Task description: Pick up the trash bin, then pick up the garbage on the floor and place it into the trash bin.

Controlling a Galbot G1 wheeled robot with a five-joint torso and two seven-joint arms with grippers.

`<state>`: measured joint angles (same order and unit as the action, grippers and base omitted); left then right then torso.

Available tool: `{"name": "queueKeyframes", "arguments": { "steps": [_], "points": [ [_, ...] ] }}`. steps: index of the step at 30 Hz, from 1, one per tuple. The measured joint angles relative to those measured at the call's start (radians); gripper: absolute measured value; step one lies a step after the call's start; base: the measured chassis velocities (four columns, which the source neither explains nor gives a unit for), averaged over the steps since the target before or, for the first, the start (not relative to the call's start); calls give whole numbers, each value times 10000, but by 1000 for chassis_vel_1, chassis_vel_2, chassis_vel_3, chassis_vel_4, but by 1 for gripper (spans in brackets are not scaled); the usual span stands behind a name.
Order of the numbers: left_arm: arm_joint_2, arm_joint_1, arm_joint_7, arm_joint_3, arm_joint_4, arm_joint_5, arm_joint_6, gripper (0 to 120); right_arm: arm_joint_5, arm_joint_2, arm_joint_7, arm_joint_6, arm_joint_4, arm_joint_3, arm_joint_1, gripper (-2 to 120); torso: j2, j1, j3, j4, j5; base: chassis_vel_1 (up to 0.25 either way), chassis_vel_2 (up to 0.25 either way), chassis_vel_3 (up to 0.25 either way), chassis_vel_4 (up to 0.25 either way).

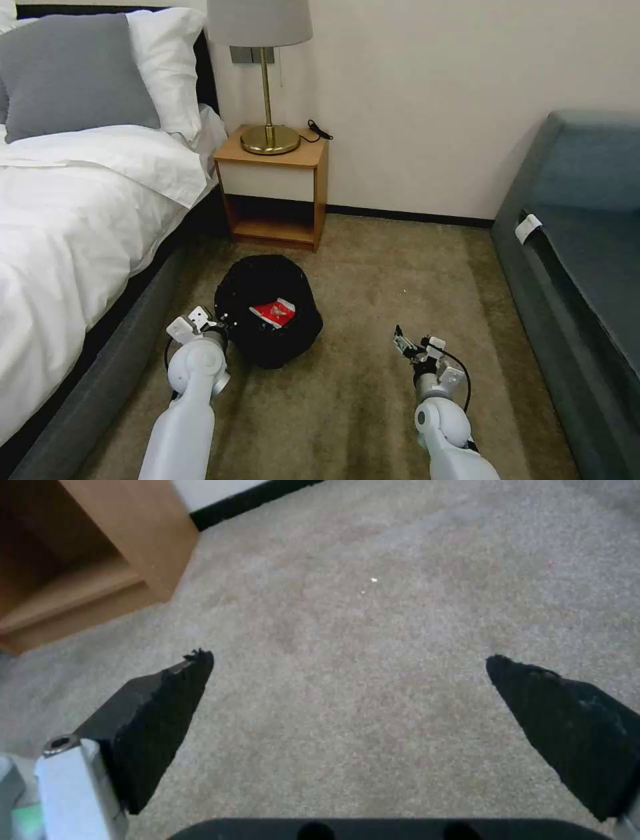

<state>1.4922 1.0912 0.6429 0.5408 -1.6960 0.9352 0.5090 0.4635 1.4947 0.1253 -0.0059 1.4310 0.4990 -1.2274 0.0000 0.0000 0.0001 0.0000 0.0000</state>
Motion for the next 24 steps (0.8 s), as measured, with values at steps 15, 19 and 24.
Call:
{"name": "queueKeyframes", "arguments": {
  "steps": [15,19,24],
  "points": [
    [-23,186,-64,-326,-101,-486,112,47,21,-150,-174,174,117,233,-295,100,0,0,0,-1,-2,0,0,0,0],
    [-232,528,-661,-400,-535,-926,-58,65,-19,-114,-186,190,257,235,-426,100,0,0,0,-1,-2,0,0,0,0],
    [-499,1016,-1676,-437,-989,-2199,-454,79,-136,-49,-189,204,462,231,-632,100,0,0,-1,0,-1,0,0,0,0]
  ]
}}
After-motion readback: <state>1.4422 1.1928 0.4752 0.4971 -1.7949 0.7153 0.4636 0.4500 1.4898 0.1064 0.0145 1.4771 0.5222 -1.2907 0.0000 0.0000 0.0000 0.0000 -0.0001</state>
